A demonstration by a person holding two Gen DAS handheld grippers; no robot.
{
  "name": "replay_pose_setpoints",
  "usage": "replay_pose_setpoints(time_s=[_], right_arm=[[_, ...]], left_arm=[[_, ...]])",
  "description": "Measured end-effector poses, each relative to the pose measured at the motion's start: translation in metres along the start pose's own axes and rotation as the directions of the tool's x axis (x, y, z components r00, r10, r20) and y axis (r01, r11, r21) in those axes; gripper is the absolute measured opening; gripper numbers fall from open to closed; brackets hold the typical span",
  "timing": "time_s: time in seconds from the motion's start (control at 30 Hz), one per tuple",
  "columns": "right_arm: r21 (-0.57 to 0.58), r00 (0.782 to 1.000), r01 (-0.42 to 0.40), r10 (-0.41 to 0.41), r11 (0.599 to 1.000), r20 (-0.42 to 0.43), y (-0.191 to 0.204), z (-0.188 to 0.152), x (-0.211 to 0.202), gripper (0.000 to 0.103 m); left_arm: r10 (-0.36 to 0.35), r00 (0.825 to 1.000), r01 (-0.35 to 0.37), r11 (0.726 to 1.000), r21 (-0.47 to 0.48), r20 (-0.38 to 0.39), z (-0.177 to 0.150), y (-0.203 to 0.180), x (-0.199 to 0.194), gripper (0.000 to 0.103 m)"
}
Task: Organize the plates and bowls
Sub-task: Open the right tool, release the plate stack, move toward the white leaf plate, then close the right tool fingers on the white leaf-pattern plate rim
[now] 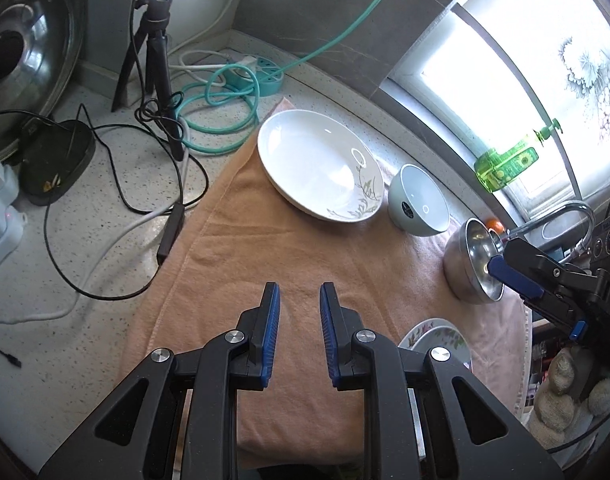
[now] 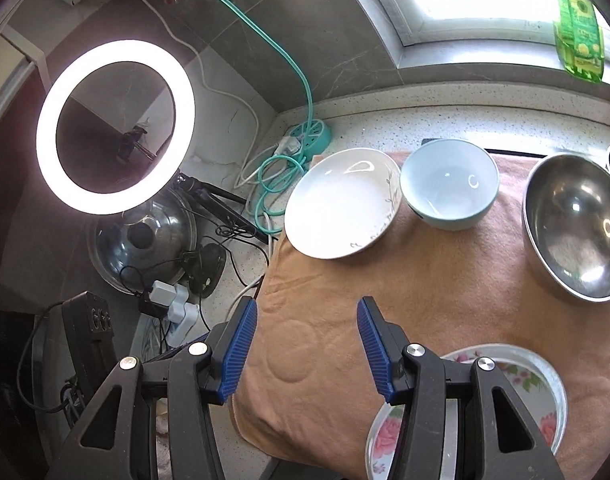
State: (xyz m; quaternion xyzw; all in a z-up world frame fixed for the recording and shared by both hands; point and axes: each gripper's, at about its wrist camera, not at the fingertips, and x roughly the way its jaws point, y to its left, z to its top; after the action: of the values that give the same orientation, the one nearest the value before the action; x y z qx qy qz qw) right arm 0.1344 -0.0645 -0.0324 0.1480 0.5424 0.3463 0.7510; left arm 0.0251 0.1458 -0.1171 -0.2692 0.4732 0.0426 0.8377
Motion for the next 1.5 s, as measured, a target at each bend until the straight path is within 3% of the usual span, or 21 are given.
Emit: replay_pose_setpoints(time_s=[0.2,0.47,0.77,1.1,1.27,1.5], right_arm=[[-0.015,0.998,-0.063,0.063,0.998,-0.028,0.006,0.035,0.014,0.048],[-0.033,0.999,-0.041,0.04,0.999,-0.036,0.006,0.072,0.033,0.048],[0.022,0.997,0.065,-0.064,0.998,-0.043,-0.009,0.112,0.076,0.043],[0.074,0.98,0.149,-0.137,0.986,-0.147,-0.039,0.152,0.135,0.042],[0.029,0.964,0.217,-0.21,0.976,-0.162,-0.044,0.161,0.15,0.038],[0.051,0.956,0.241,-0.228,0.969,-0.187,-0.062,0.167,0.167,0.029]], left_arm=[[0.015,0.999,-0.012,0.997,-0.07,0.052,0.018,0.005,0.0,0.018],[0.042,0.998,-0.039,0.996,-0.081,0.048,0.034,0.005,0.018,0.018],[0.039,0.999,-0.04,0.998,-0.048,-0.015,0.056,0.016,0.061,0.018],[0.0,0.999,-0.004,0.997,-0.082,-0.049,0.073,0.027,0.088,0.018],[0.002,0.998,-0.007,0.996,-0.084,-0.065,0.081,0.031,0.1,0.018],[0.015,0.998,-0.02,0.996,-0.082,-0.061,0.093,0.034,0.11,0.018]])
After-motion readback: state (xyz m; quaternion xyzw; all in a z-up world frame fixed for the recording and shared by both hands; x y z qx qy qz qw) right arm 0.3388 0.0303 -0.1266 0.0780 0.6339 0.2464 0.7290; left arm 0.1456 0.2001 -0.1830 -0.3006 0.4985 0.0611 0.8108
